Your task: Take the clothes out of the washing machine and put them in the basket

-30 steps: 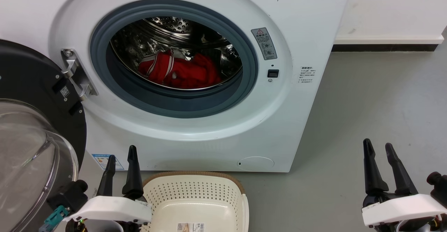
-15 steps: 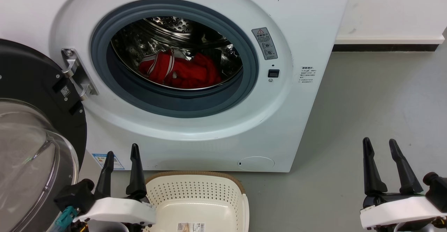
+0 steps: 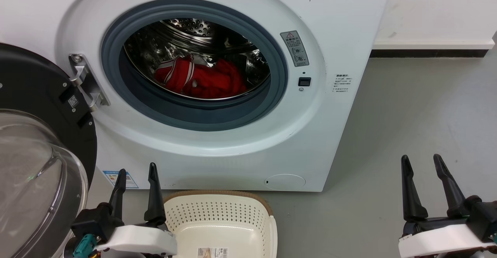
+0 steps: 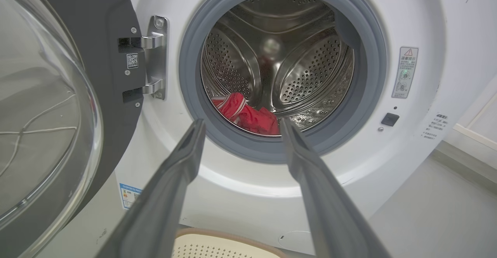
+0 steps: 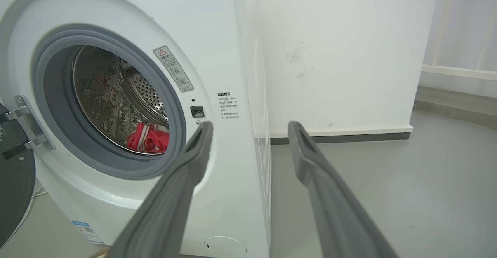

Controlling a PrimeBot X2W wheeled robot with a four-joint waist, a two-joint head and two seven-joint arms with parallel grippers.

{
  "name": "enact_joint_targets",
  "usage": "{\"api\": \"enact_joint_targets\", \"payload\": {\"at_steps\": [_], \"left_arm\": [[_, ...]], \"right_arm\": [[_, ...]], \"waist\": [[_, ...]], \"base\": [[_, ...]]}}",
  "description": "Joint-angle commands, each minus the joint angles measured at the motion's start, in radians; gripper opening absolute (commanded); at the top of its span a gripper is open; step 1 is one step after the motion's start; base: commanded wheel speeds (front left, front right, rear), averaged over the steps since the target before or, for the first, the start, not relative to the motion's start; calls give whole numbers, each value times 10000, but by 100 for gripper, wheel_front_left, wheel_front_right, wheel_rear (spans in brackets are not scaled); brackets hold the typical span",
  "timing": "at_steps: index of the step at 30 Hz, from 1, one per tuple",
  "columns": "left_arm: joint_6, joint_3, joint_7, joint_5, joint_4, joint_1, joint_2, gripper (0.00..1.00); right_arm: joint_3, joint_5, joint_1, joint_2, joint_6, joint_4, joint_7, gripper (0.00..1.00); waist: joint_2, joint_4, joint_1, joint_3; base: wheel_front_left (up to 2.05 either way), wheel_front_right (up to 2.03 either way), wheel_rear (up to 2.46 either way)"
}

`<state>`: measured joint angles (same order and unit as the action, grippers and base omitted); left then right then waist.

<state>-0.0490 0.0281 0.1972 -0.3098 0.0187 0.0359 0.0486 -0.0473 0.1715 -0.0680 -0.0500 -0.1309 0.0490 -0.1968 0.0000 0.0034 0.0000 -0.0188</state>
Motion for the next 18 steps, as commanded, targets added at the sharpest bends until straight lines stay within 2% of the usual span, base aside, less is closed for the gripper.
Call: {"api": "enact_joint_targets", "payload": {"at_steps": [1, 18], "left_arm": [[-61, 40, 107, 258, -77, 55, 21, 100], [-86, 125, 425, 1380, 120, 197, 23, 100]], "right_arm": [[22, -307, -89, -9, 3, 137, -110, 100], [69, -1506, -310, -5, 3, 262, -443, 100]], "waist": [[0, 5, 0, -4], [0, 23, 0, -50]], "base": [[0, 0, 0], [0, 0, 0]]}}
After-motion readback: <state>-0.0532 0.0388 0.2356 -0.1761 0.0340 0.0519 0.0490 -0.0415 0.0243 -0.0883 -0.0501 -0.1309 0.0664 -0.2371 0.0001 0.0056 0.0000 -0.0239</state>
